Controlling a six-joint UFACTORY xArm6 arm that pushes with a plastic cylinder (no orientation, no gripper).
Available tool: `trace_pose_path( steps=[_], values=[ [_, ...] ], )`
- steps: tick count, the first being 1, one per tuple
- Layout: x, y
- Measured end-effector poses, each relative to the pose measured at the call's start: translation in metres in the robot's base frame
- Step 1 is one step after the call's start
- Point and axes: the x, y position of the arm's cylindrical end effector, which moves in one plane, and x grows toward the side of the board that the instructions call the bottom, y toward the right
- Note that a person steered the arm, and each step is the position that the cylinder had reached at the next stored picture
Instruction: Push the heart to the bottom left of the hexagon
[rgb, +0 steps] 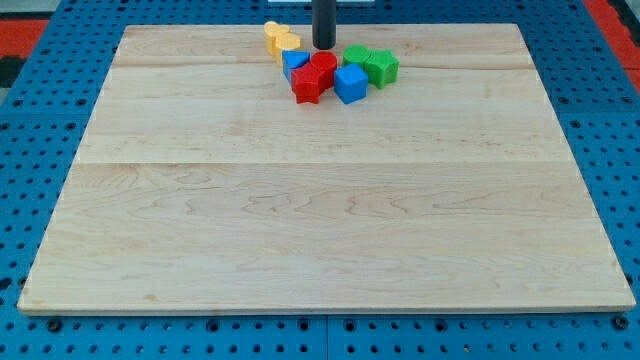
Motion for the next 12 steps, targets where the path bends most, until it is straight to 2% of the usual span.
trace_pose_path(
  steps=[1,3,4,6,7,8,10,12],
  values=[
    [-0.019,-0.064],
    [-0.026,-0.056],
    [-0.027,-0.09],
    [-0.028,-0.101],
    [-0.028,-0.122],
    [-0.019,-0.172],
    [0.048,-0.222],
    [0.145,-0.218]
  ],
)
